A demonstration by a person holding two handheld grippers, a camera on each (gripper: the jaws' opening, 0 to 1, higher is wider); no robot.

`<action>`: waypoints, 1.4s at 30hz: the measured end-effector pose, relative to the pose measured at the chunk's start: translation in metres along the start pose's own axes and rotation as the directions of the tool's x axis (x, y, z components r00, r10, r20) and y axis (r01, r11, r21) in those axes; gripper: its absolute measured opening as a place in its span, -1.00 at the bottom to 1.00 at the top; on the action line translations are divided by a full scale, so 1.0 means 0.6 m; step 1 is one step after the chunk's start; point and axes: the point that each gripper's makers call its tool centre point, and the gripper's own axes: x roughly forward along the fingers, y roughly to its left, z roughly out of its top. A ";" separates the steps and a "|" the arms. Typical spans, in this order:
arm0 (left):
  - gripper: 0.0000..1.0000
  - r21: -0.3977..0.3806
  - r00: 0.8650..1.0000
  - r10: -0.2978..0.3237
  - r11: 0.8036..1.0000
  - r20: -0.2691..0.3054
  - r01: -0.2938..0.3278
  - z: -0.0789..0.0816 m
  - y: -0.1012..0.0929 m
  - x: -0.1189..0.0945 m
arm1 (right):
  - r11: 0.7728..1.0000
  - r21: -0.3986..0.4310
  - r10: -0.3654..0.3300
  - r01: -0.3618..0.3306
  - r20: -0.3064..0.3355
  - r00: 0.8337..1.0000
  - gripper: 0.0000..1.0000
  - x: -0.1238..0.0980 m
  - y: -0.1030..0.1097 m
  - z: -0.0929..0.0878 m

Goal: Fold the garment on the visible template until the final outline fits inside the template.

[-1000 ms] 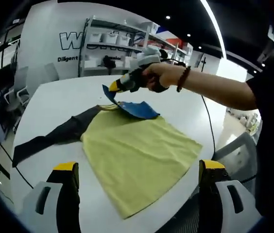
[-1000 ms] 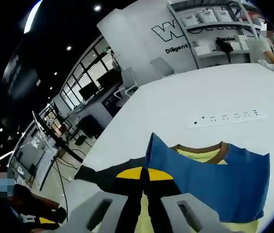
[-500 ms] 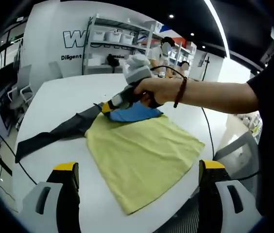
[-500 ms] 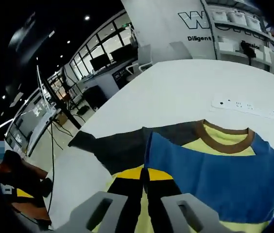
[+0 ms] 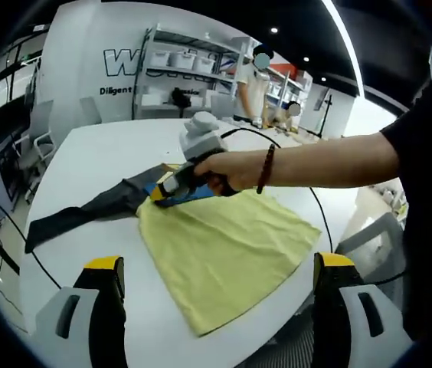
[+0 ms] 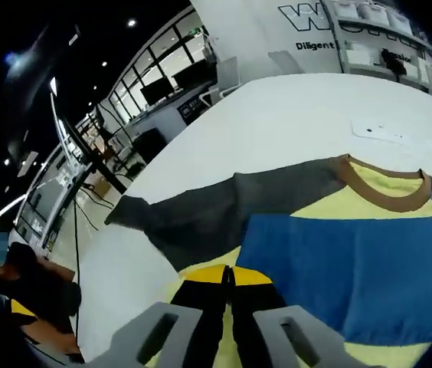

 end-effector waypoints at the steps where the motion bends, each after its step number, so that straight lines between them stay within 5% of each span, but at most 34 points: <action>1: 0.98 0.000 1.000 -0.001 1.000 0.002 0.001 0.001 0.000 -0.001 | 0.999 -0.036 -0.022 0.022 -0.001 1.000 -1.00 0.001 -0.005 -0.003; 4: 0.98 -0.004 1.000 0.001 1.000 0.027 -0.001 0.011 0.003 -0.002 | 0.998 -0.054 -0.020 0.022 0.039 0.999 -1.00 -0.010 -0.007 0.003; 7: 0.98 -0.016 0.999 -0.005 1.000 0.035 0.005 0.015 0.004 -0.002 | 0.997 -0.075 0.008 0.004 0.166 0.986 -0.60 -0.024 -0.008 0.042; 12: 0.98 -0.029 0.998 -0.010 1.000 0.065 0.012 0.027 -0.001 -0.002 | 0.992 -0.122 0.000 0.023 0.184 0.983 -0.07 -0.053 -0.023 0.061; 21: 0.99 -0.045 0.999 0.016 0.999 0.030 -0.014 0.019 -0.002 0.007 | 0.991 -0.110 -0.053 0.081 0.239 0.970 0.42 -0.105 -0.074 0.078; 42: 0.99 -0.038 0.998 0.051 0.998 -0.022 -0.052 0.000 0.003 0.013 | 0.975 -0.019 -0.210 0.223 0.269 0.940 0.46 -0.245 -0.237 0.047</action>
